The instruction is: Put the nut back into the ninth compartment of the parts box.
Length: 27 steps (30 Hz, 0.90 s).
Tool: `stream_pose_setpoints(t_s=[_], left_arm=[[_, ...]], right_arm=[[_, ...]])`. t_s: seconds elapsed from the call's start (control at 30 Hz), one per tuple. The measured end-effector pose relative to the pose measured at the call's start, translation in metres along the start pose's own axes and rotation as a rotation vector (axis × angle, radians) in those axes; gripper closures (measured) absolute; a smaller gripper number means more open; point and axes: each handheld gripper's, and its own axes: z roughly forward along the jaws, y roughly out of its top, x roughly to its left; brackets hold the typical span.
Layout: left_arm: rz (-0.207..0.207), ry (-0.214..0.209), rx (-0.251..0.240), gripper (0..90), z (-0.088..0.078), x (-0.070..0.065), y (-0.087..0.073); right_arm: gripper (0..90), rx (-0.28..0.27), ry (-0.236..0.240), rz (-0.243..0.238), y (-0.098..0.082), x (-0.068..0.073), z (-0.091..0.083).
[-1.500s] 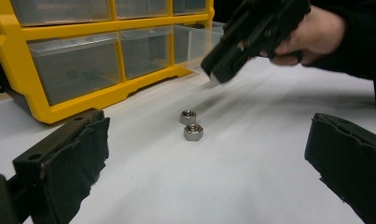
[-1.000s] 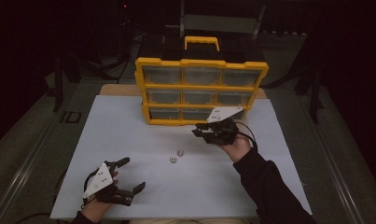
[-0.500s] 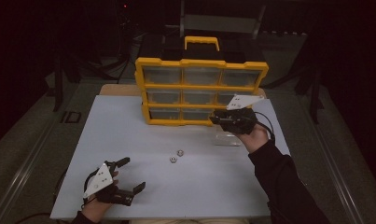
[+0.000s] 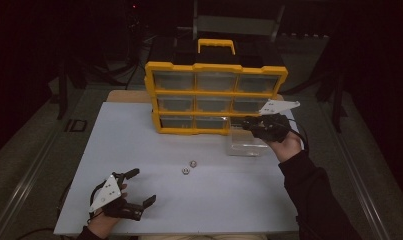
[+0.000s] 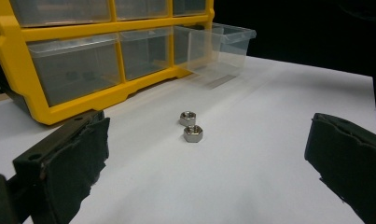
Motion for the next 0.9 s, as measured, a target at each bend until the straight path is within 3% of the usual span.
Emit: stream_pose_setpoints(t_s=[0.37, 0.73, 0.9], left_arm=[[-0.003, 0.003, -0.004, 0.0, 0.000, 0.000, 0.000], [-0.001, 0.005, -0.003, 0.0, 0.000, 0.000, 0.000], [-0.001, 0.006, -0.002, 0.0, 0.000, 0.001, 0.000]], right_arm=[[70.2, 0.019, -0.018, 0.031, -0.015, -0.008, 0.003], [70.2, 0.061, -0.021, 0.070, -0.032, -0.013, 0.017], [70.2, 0.124, -0.032, 0.108, -0.038, -0.016, 0.030]])
